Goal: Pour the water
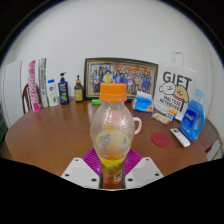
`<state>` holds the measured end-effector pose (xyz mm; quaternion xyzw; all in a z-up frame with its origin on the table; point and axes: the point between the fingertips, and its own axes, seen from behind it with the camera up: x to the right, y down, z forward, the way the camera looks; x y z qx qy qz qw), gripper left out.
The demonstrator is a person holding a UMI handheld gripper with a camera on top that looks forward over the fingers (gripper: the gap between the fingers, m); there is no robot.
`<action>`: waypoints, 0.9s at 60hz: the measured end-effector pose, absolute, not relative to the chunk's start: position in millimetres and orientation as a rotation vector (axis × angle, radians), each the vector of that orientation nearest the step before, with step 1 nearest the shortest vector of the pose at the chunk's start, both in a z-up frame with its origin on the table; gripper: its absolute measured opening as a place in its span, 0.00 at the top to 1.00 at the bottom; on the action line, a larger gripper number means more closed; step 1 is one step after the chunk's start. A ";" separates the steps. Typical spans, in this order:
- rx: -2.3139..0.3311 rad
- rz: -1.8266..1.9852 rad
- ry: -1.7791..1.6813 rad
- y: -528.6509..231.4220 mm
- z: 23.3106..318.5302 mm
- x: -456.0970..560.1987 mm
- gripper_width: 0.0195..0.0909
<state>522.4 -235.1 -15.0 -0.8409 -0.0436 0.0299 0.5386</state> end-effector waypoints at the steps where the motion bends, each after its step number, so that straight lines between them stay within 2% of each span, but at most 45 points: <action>1: -2.000 0.078 -0.109 -235.2 -12.1 519.8 0.93; 8: -1.977 0.190 -0.107 -231.9 21.1 489.6 0.94; 18: -1.913 0.473 0.017 -206.6 85.5 423.6 0.94; 26: -1.852 0.778 0.254 -173.1 131.6 381.4 0.94; 32: -1.762 1.079 0.530 -144.6 152.3 366.6 0.94; 36: -1.665 1.275 0.739 -126.7 160.2 364.3 0.94; 44: -1.440 1.559 1.072 -94.4 152.8 378.1 0.94; 54: -1.209 1.792 1.329 -63.9 129.4 386.9 0.93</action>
